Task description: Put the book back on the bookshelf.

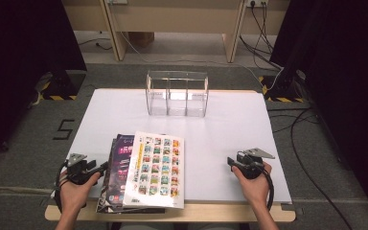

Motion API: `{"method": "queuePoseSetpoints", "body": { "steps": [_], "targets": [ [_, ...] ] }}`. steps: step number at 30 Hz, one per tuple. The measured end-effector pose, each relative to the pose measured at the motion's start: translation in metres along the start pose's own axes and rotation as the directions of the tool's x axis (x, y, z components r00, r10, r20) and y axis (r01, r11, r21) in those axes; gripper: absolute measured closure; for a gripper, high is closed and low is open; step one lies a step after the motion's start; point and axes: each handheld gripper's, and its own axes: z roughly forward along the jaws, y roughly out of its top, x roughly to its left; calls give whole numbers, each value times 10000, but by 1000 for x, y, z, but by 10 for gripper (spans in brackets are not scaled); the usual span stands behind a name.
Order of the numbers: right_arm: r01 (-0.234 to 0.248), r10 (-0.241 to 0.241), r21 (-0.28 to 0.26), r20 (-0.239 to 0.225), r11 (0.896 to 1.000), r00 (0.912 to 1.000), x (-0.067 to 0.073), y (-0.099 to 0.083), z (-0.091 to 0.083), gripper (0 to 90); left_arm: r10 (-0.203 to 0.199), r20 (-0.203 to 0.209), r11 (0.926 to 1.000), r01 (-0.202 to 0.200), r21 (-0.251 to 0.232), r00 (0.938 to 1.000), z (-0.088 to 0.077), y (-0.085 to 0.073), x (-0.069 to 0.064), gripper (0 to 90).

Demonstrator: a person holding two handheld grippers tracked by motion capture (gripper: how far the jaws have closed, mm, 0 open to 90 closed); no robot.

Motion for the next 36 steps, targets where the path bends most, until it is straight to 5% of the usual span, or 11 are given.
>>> {"method": "queuePoseSetpoints", "body": {
  "steps": [13,25,29,32,36],
  "targets": [
    [676,-676,-10,-507,9977,9964,23,15,-4,533,-192,362,9996,199,-177,9992,-13,15,-9,451],
    [860,-817,388,-1004,9955,9916,41,20,7,534,149,974,9995,-121,-292,9951,-27,35,-27,453],
    [1045,-997,367,-1162,9938,9882,47,23,10,529,173,1473,9998,-151,-160,9889,-25,37,-36,455],
    [1077,-1012,425,-1325,9933,9860,54,27,11,525,25,2093,10000,-43,82,9779,-21,39,-45,453],
    [1231,-1142,494,-1533,9912,9816,64,32,15,519,310,2456,9977,-447,506,9689,-10,41,-59,442]
  ]
}}
